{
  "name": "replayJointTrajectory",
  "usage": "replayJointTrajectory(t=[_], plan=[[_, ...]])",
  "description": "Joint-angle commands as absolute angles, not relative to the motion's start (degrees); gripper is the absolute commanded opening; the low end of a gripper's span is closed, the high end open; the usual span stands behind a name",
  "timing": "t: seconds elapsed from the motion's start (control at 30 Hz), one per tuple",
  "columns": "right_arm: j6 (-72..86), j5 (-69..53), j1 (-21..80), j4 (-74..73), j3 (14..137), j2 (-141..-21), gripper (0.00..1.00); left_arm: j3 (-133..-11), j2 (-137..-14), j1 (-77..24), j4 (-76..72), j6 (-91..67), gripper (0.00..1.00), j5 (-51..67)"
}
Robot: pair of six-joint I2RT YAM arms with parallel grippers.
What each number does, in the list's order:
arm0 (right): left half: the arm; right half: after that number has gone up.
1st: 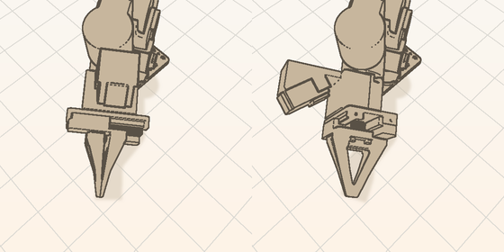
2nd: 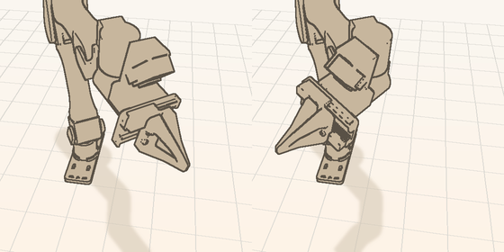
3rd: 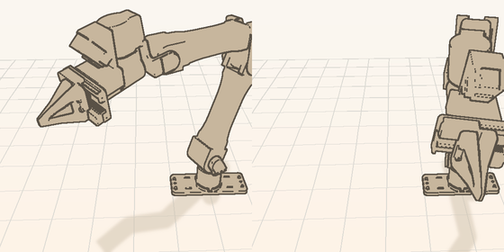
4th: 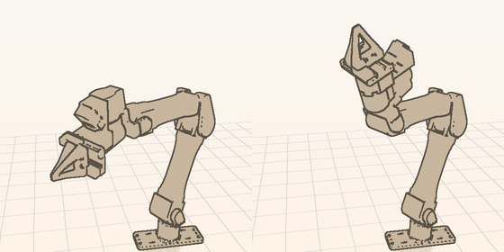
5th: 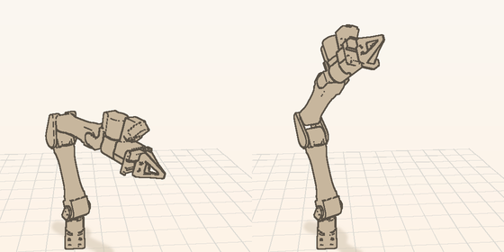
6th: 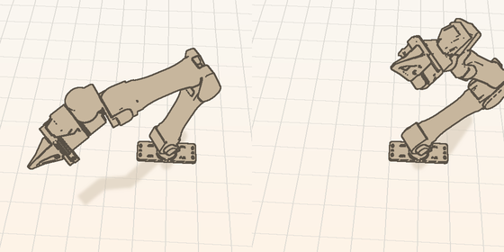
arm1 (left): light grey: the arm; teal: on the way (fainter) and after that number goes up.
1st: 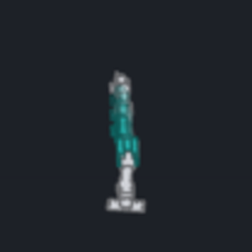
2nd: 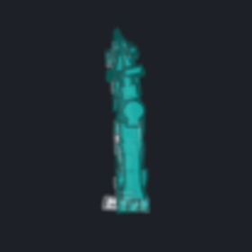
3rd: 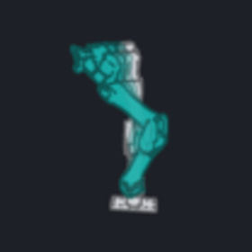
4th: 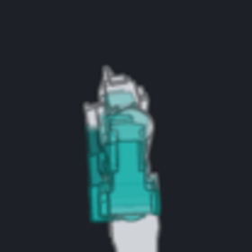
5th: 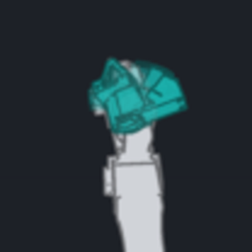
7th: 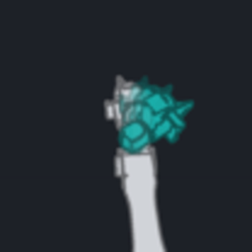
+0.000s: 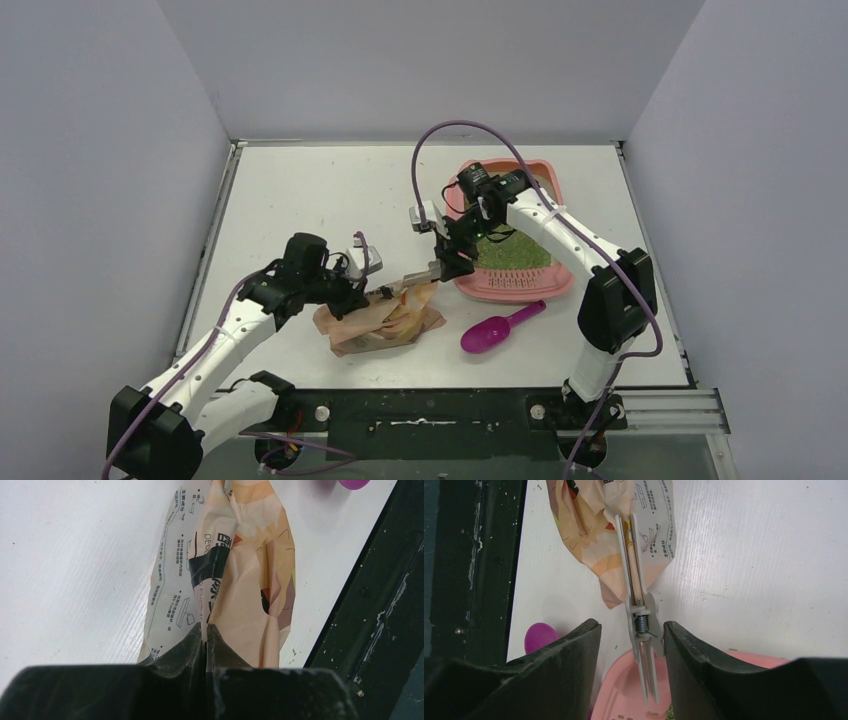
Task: Fill the litter box with clean litter
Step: Clamp the cat litter bag at the center of the board.
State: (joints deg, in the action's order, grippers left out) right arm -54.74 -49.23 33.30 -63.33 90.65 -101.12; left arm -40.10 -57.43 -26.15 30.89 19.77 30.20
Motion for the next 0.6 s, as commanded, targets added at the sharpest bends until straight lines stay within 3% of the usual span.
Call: replayJointTrajectory(t=[0.0, 0.07, 0.23, 0.4, 0.57], plan=[[-56.6, -51.9, 32.8, -65.5, 93.3, -100.8, 0.45, -40.6, -56.6, -26.1, 29.9, 20.0, 0.00, 35.5], [-56.4, -52.7, 32.8, -65.1, 93.3, -100.6, 0.36, -40.5, -56.6, -26.1, 29.9, 20.0, 0.00, 35.5], [-55.7, -53.4, 32.8, -64.3, 93.4, -100.5, 0.36, -40.6, -56.7, -26.1, 30.1, 20.1, 0.00, 35.7], [-55.3, -52.5, 32.9, -64.5, 93.7, -101.1, 0.10, -40.6, -56.7, -26.1, 30.2, 20.2, 0.00, 36.1], [-51.8, -48.8, 36.1, -61.0, 94.2, -101.2, 0.01, -40.9, -57.1, -26.1, 29.9, 20.2, 0.00, 36.8]])
